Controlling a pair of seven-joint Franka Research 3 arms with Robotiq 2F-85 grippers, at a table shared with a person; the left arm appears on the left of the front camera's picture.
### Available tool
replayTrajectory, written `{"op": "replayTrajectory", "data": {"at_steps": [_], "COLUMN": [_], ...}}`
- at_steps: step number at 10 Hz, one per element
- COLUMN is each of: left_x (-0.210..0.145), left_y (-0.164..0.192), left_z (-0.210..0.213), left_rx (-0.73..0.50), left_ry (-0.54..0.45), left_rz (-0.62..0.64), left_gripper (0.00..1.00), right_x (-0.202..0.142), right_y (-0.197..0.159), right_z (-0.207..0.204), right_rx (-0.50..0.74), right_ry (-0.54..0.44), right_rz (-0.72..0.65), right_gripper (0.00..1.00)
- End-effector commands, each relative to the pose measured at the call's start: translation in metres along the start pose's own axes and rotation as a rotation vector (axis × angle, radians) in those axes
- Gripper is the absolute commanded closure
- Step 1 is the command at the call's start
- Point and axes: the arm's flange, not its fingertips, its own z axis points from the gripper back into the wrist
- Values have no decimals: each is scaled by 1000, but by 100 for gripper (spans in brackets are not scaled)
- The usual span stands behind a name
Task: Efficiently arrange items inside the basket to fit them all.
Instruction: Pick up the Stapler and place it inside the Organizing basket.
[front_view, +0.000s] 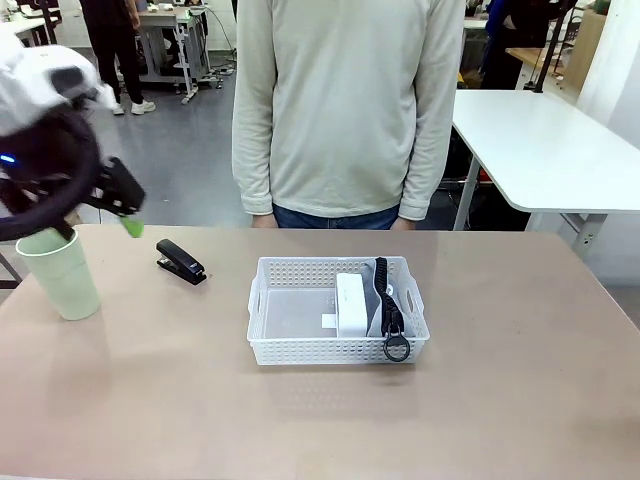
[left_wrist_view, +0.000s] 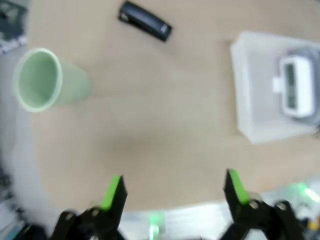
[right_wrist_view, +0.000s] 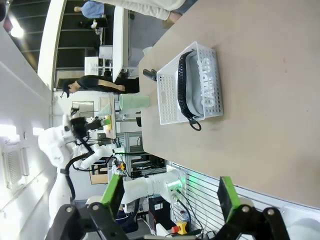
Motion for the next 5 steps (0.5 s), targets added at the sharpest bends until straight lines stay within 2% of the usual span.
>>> {"op": "replayTrajectory", "data": {"at_steps": [1, 2, 3, 4, 5], "left_x": [15, 23, 37, 22, 22], "left_y": [5, 11, 19, 5, 5], "left_z": [-34, -59, -54, -49, -49], "left_rx": [35, -2, -230, 16, 16], "left_ry": [-50, -32, -8, -24, -24], "left_rz": [61, 67, 148, 48, 48], "left_gripper": [0, 0, 0, 0, 0], "right_x": [0, 0, 0, 0, 0], "right_y": [-2, -2, -2, -2, -2], "right_z": [0, 0, 0, 0, 0], "right_rx": [-4, -4, -4, -4, -4], "right_ry": [3, 3, 3, 3, 3], "right_rz": [27, 27, 27, 27, 27], "right_gripper": [0, 0, 0, 0, 0]}}
